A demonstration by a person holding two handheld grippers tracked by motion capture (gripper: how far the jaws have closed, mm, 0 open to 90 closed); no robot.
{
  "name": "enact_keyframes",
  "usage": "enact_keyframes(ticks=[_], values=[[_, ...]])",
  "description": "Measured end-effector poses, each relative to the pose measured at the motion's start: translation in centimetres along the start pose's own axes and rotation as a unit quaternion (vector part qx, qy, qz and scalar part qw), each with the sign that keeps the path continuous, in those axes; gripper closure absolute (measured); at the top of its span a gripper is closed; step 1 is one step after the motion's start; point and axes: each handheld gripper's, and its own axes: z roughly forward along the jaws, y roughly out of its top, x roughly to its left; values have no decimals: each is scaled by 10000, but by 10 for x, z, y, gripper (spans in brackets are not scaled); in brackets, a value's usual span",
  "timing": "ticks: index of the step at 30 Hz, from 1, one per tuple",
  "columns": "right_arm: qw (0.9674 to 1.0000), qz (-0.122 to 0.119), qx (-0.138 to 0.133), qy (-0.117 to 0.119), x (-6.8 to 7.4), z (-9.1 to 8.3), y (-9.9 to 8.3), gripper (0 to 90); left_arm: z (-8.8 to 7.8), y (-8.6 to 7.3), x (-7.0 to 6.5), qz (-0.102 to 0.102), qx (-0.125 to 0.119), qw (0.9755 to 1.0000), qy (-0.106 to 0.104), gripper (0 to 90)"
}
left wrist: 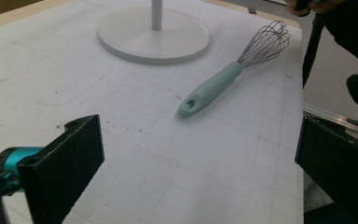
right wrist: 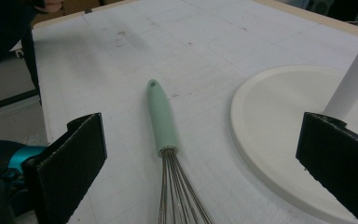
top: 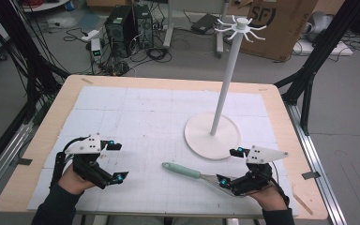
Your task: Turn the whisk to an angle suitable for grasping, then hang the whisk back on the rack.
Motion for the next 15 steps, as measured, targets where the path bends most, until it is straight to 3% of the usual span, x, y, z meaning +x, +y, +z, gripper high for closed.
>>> enact_keyframes(ticks=[15], values=[[9996,-47,242,-98,1,-4,2,4,6,-1,1,25,165,9999,-38,17]])
